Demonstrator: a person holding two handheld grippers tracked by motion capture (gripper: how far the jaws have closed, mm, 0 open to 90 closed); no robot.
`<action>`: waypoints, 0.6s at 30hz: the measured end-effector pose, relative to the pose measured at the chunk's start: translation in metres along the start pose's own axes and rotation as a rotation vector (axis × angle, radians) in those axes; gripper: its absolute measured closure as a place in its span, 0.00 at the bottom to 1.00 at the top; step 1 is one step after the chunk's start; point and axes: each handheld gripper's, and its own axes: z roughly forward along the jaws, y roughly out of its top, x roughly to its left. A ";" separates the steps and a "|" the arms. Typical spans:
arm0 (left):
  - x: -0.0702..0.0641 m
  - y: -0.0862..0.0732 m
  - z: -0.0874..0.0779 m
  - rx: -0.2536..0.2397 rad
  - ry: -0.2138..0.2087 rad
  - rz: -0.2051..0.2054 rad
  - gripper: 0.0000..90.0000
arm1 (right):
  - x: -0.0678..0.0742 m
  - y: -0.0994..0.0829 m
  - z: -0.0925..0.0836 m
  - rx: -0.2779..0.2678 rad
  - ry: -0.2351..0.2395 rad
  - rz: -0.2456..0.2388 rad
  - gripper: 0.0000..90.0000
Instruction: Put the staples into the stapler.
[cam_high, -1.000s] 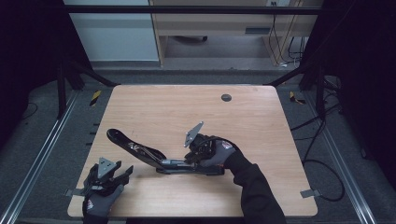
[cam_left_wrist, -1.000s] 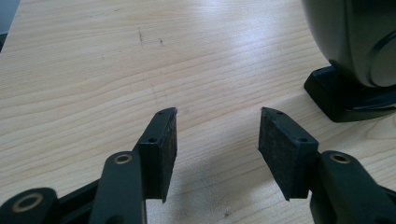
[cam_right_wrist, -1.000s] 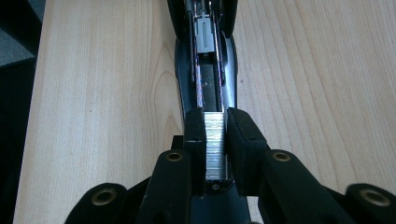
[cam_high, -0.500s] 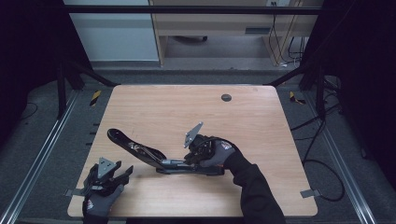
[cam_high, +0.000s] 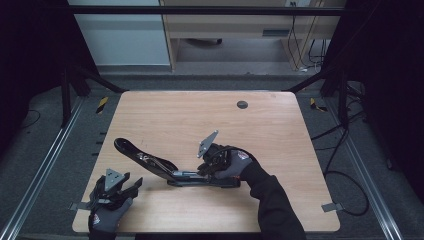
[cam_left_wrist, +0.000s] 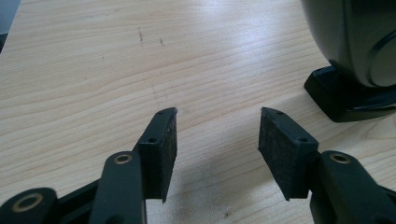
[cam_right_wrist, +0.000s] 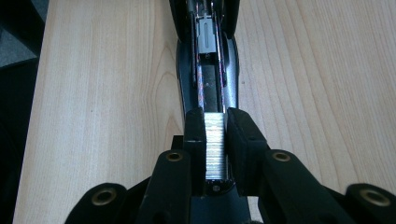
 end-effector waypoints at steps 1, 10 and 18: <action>0.000 0.000 0.000 0.000 0.000 0.000 0.52 | 0.000 0.000 0.000 0.004 -0.002 0.000 0.87; 0.000 0.000 0.000 0.000 0.000 0.001 0.52 | 0.000 0.000 0.002 0.002 0.001 0.004 0.87; 0.000 0.000 0.000 0.001 0.000 0.002 0.52 | 0.000 -0.001 0.001 0.015 -0.007 0.007 0.83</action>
